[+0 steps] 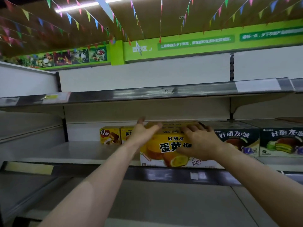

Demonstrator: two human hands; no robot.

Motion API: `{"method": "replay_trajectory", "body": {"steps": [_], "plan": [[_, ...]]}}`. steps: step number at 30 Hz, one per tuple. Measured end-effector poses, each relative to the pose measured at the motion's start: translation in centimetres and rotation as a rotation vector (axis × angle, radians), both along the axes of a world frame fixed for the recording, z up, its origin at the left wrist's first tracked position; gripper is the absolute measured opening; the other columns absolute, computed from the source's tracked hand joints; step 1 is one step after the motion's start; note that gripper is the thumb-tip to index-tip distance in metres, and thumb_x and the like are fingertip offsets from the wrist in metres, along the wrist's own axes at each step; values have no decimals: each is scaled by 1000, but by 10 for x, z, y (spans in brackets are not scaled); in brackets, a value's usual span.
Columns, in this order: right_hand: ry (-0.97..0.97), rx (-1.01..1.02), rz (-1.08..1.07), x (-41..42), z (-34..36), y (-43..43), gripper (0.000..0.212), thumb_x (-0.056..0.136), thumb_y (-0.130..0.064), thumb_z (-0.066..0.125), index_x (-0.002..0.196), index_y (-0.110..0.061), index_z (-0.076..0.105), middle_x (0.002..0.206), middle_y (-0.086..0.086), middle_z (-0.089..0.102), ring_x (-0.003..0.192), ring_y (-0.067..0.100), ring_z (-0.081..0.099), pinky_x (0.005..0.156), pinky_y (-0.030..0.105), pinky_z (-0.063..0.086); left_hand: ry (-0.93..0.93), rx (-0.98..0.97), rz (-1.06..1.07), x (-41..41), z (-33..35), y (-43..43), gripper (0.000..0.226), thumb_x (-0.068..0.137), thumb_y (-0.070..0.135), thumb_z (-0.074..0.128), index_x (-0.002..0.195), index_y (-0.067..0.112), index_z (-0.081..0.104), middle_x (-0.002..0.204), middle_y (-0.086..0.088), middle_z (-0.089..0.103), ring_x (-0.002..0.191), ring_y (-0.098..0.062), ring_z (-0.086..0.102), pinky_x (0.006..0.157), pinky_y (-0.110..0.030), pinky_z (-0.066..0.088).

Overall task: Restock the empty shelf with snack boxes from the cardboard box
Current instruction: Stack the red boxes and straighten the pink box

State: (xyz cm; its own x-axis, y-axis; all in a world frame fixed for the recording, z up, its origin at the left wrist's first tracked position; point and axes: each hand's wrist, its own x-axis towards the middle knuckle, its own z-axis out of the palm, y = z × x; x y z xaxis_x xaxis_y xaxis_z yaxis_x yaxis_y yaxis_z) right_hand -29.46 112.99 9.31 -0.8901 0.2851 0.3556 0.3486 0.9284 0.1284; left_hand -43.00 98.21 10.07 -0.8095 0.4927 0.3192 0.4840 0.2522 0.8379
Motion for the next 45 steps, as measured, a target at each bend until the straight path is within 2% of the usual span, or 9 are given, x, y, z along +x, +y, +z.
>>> {"method": "replay_trajectory", "body": {"steps": [9,15,22,27,30,32,37,42,45], "plan": [[103,30,45,-13,-13,-9,72,91,-65,38,149,-26,23,149,-1,37,136,22,35,114,48,22,-202,54,183,-4,-12,15,59,96,34,58,146,12,36,143,-11,48,130,-30,47,109,-42,37],[16,-24,38,-12,-4,-11,74,90,-67,39,149,-27,22,151,1,34,136,24,36,114,50,23,-305,65,107,-4,-5,-1,73,95,48,53,153,16,23,154,-11,33,139,-32,35,114,-43,30],[-9,-121,74,-41,13,-39,75,89,-70,35,151,-29,21,156,0,27,142,25,27,116,49,16,-390,74,36,-48,-8,-32,61,96,52,49,147,20,36,148,-13,43,132,-30,44,111,-48,33],[21,-85,161,-90,21,-82,69,91,-66,38,148,-30,27,156,2,26,144,23,21,117,49,11,-317,-6,50,-98,0,-56,49,97,39,54,139,14,45,139,-11,51,123,-29,52,97,-40,46],[-1,-85,130,-116,27,-95,68,90,-66,39,147,-30,30,155,3,28,143,24,22,117,52,11,-265,-27,61,-130,2,-74,38,96,35,56,124,9,53,118,-10,62,96,-22,61,68,-28,48],[-26,-112,63,-131,31,-97,64,91,-65,38,145,-29,34,152,3,32,141,25,24,116,52,13,-291,-33,88,-154,1,-85,46,94,38,58,130,11,53,115,-11,66,96,-23,63,75,-29,47],[-154,-312,-48,-166,24,-94,45,93,-60,40,118,-25,53,122,1,56,108,23,54,98,42,43,-283,-53,70,-189,-4,-95,62,94,35,59,146,10,35,131,-10,56,104,-25,61,64,-24,49],[-255,-520,-112,-166,37,-96,50,99,-50,39,141,-24,39,136,4,47,118,23,50,94,29,43,-198,-72,112,-234,-17,-86,91,89,40,66,156,19,7,160,-9,20,142,-28,31,107,-32,38],[-273,-444,-172,-176,37,-94,39,103,-41,34,135,-21,41,121,4,51,103,20,52,82,24,41,-152,-135,169,-248,-27,-79,104,78,54,72,155,29,8,160,-12,15,142,-33,26,111,-43,35]]}}
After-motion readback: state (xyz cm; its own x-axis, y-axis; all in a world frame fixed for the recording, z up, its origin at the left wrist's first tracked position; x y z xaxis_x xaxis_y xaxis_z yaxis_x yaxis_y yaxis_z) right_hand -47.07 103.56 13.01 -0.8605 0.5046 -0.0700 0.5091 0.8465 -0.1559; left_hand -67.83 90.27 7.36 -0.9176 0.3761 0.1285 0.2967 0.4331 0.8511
